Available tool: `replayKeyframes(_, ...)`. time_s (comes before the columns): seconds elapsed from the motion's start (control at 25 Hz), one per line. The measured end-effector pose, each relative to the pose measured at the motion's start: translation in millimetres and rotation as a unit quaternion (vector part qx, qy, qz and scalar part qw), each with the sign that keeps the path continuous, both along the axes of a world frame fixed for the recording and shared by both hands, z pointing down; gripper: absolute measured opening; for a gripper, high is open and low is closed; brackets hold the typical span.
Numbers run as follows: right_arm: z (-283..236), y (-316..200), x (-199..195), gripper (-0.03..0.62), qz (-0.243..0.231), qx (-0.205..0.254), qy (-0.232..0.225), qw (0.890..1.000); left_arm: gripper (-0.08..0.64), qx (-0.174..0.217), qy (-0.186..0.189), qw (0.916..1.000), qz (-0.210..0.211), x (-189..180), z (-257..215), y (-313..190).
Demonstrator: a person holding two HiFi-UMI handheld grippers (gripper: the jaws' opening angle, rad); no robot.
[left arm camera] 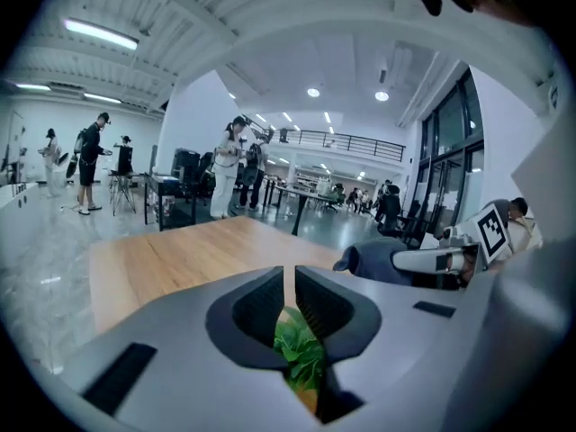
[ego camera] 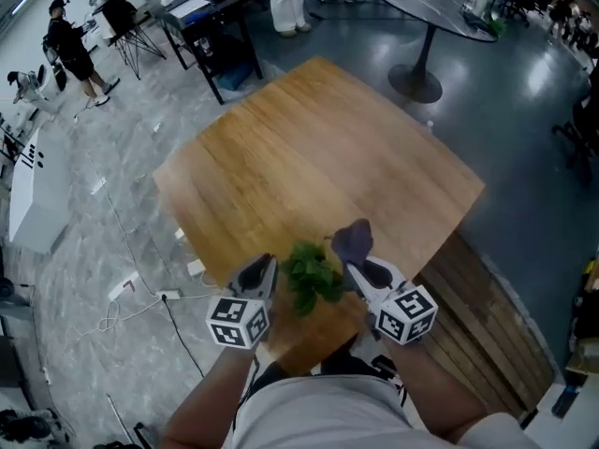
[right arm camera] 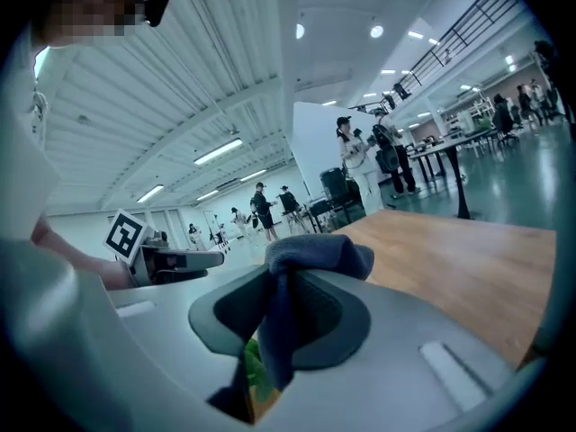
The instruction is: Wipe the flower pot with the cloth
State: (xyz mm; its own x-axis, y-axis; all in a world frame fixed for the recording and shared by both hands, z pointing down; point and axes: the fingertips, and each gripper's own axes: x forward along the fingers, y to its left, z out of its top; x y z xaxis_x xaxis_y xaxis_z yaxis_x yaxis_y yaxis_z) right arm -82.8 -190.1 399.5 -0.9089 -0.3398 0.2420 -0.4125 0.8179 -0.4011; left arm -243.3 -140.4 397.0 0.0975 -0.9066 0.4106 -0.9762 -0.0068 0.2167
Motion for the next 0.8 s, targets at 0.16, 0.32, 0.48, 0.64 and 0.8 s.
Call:
replayKeyframes(0.16, -37.6, 25.0, -9.0, 0.066, -0.026, 0.026, -0.026, 0.999, 0.023, 0.053, -0.010, 0.9981, -0.028, -5.7, -46.0, 34.1)
replayKeyframes(0.32, -71.6, 59.8, -32.1, 0.066, -0.036, 0.059, -0.036, 0.997, 0.006, 0.086, -0.020, 0.9954, -0.036, -18.8, -81.4, 79.0)
replayKeyframes(0.48, -105.8, 107.2, -38.4, 0.066, -0.016, 0.083, -0.040, 0.996, 0.006, 0.110, -0.012, 0.9937, -0.017, -18.1, -118.5, 123.1)
replayKeyframes(0.64, -132.8, 174.3, -38.7, 0.066, 0.019, 0.111, -0.046, 0.993, 0.006, 0.131, -0.009, 0.9912, 0.016, -14.5, -146.3, 174.9)
replayKeyframes(0.8, -151.4, 245.0, -38.9, 0.066, 0.048, 0.125, -0.046, 0.990, 0.006, 0.130, -0.009, 0.9902, 0.050, -6.5, -168.0, 226.4)
